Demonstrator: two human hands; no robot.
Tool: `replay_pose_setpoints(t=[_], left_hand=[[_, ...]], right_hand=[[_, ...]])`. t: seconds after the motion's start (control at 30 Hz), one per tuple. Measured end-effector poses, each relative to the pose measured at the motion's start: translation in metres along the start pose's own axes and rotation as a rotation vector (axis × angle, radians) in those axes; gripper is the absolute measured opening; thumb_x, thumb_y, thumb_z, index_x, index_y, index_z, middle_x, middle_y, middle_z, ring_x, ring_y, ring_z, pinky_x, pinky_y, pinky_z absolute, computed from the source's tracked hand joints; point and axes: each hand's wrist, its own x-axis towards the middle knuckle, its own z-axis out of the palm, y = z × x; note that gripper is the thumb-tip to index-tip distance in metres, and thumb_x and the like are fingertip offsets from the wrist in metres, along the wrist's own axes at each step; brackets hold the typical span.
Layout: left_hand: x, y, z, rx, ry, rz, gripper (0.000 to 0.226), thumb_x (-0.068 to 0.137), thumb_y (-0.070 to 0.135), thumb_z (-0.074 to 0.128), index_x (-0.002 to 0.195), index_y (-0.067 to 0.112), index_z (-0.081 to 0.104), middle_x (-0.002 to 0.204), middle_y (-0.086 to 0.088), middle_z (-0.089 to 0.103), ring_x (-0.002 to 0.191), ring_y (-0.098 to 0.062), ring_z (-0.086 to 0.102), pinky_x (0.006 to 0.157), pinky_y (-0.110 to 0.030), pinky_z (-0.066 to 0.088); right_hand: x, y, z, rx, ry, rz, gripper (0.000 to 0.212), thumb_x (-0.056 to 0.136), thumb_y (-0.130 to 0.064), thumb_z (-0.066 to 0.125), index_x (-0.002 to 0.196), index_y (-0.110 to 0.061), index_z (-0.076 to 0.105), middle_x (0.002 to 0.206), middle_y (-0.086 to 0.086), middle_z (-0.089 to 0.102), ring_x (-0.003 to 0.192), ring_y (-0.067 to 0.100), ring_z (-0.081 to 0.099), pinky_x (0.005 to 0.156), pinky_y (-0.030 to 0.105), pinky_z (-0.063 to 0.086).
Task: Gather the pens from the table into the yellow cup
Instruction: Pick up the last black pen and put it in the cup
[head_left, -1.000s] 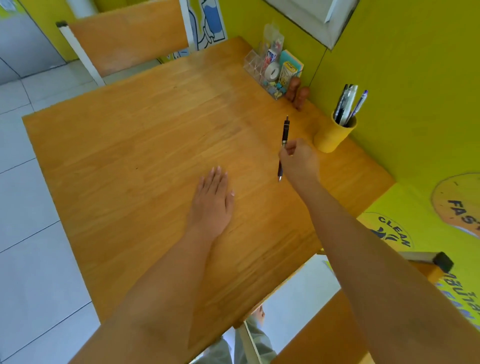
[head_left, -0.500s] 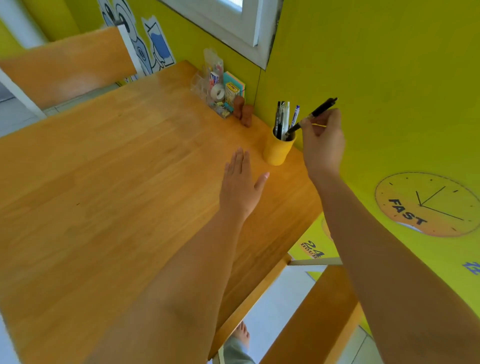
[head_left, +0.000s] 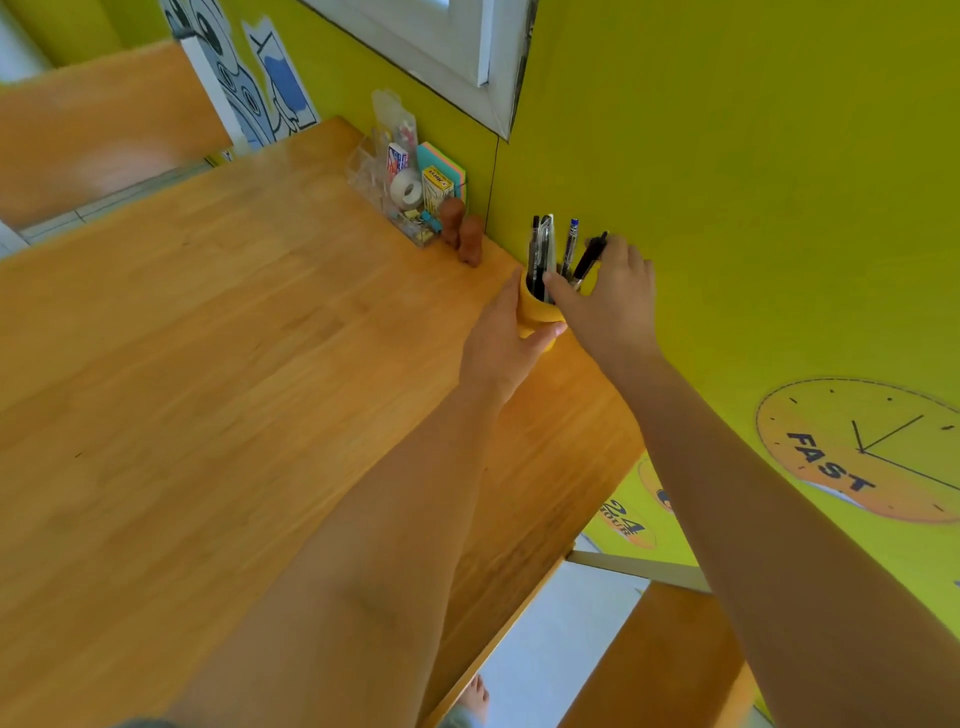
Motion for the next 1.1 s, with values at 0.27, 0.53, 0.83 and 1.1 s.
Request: replay_pose_setpoints(t=[0.27,0.53,0.83,1.1], left_hand=[[0.002,-0.005,0.002,0.008,-0.007,-0.004,0.064,0.09,0.036,0.061,0.147,0.027,0.033,0.129,0.0,0.062,0.111,-0.024,0.061,0.072,-0.03,0.039],[0.001,-0.004,0.001,-0.01,-0.011,0.021,0.063,0.089,0.035,0.062,0.145,0.022,0.037,0.138,0.0,0.057,0.124,-0.025,0.055,0.093,-0.038,0.048],[0.001,-0.008,0.003,-0.014,-0.012,0.019,0.066,0.089,0.038,0.062,0.147,0.024,0.033,0.139,0.002,0.057,0.124,-0.022,0.055,0.096,-0.04,0.048],[-0.001,-0.007,0.003,-0.035,0.0,0.04,0.064,0.09,0.039,0.062,0.146,0.026,0.035,0.137,0.005,0.058,0.123,-0.018,0.056,0.092,-0.033,0.048]], right_hand=[[0.019,-0.032,0.02,0.211,-0.073,0.087,0.087,0.079,-0.044,0.074,0.145,-0.01,0.029,0.139,0.013,0.052,0.13,0.034,0.043,0.104,0.051,0.04],[0.023,-0.03,0.016,0.366,0.09,0.207,0.045,0.076,-0.023,0.07,0.112,-0.01,0.046,0.094,-0.001,0.05,0.109,0.029,0.048,0.091,0.055,0.046],[0.022,-0.03,0.019,0.351,-0.029,0.249,0.066,0.072,-0.044,0.078,0.122,-0.018,0.043,0.116,-0.001,0.055,0.121,0.026,0.048,0.1,0.05,0.039],[0.022,-0.023,0.022,0.435,-0.044,0.276,0.065,0.058,-0.062,0.067,0.106,-0.019,0.062,0.095,-0.001,0.067,0.107,0.028,0.06,0.094,0.057,0.047]])
